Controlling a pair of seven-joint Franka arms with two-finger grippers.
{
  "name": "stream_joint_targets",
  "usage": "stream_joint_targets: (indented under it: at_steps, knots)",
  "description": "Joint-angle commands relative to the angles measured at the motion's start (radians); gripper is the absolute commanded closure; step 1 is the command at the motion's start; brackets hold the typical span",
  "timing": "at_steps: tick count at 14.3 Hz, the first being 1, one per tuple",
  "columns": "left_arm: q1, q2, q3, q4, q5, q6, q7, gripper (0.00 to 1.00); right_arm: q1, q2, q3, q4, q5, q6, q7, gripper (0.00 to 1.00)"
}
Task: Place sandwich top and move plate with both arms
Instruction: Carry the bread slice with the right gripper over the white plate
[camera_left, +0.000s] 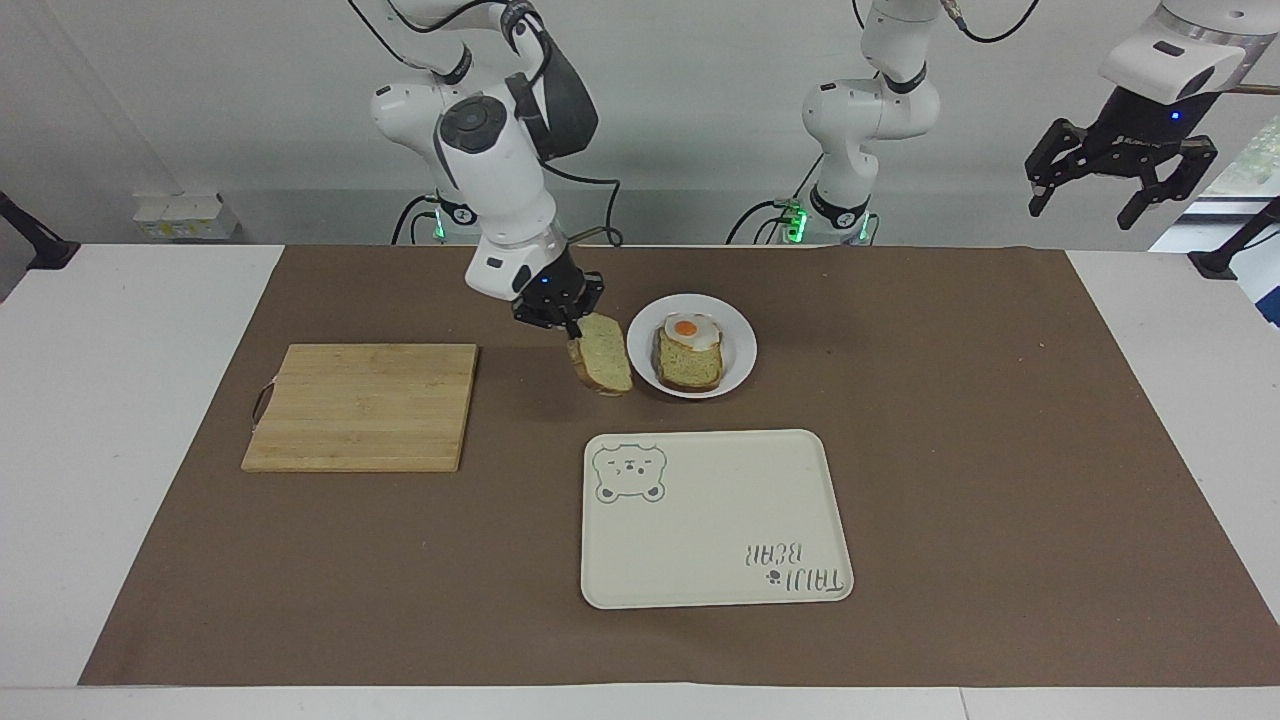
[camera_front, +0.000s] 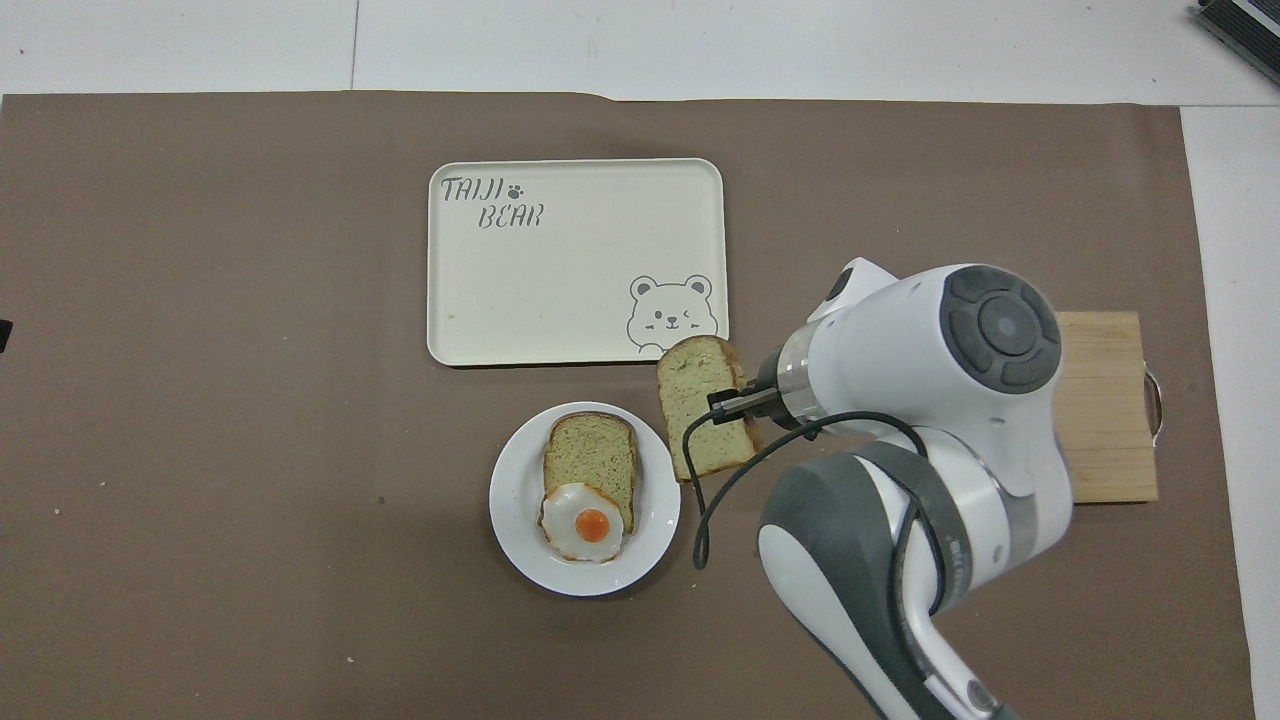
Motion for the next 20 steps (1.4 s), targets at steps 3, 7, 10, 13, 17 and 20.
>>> stream_joint_targets:
  at_steps: [3,7,10,13,17,20]
  knots:
    - [0.001,-0.021,0.0,-0.023,0.008,-0.007,0.006,0.0,0.117,0.063,-0.007,-0.007,0.096,0.16,0.122,1.0]
    - [0.002,-0.021,0.0,-0.023,0.008,-0.007,0.006,0.0,0.218,0.113,-0.007,-0.014,0.098,0.243,0.26,1.0]
    - [0.002,-0.021,0.0,-0.023,0.008,-0.007,0.006,0.0,0.252,0.09,-0.007,-0.047,0.098,0.233,0.343,1.0]
    - [0.001,-0.021,0.0,-0.023,0.008,-0.007,0.006,0.0,0.277,0.055,-0.007,-0.108,0.098,0.229,0.354,1.0]
    - [0.002,-0.022,0.0,-0.023,0.008,-0.007,0.006,0.0,0.272,0.087,-0.007,-0.113,0.098,0.243,0.353,1.0]
    - [0.002,-0.021,0.0,-0.023,0.008,-0.007,0.006,0.0,0.264,0.096,-0.007,-0.111,0.098,0.245,0.347,1.0]
